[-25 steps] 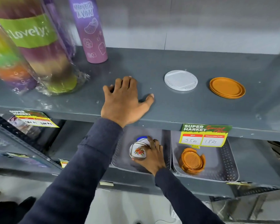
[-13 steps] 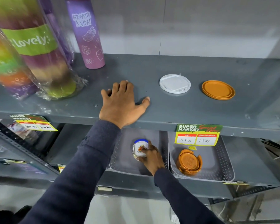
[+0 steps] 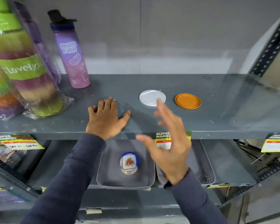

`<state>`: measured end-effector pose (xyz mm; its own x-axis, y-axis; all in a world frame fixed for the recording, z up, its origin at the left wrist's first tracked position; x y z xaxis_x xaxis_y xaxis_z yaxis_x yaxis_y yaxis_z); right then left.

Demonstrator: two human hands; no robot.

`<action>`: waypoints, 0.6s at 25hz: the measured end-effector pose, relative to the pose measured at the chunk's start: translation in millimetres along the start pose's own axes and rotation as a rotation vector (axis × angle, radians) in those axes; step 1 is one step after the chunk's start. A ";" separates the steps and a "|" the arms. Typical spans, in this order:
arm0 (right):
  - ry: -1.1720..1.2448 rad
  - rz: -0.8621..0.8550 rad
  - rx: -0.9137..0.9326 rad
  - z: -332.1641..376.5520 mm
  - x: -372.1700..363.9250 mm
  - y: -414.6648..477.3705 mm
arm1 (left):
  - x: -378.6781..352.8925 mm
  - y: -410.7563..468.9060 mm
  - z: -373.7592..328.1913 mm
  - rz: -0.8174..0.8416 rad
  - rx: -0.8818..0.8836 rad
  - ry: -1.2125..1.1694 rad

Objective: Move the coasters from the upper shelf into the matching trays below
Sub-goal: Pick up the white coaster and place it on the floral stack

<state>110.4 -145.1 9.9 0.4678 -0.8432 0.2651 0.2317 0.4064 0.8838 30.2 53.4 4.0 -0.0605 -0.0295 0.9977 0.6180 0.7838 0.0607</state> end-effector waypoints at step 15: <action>-0.596 0.585 -0.583 -125.5 -35.7 88.1 | 0.9 1.2 1.5 -0.008 -0.013 -0.027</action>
<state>221.2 -35.0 29.8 0.1770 -0.4307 0.8850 0.5566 0.7854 0.2710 29.7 55.2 4.9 -0.0869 -0.0192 0.9960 0.6275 0.7755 0.0697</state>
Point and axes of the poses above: each hand's wrist, its own y-axis towards the middle knuckle, its own x-axis out of the back of the hand, z = x × y, the point moved 4 cm from there along y, towards the middle knuckle, and after that the axes turned 10 degrees about z, right-handed, at the moved point
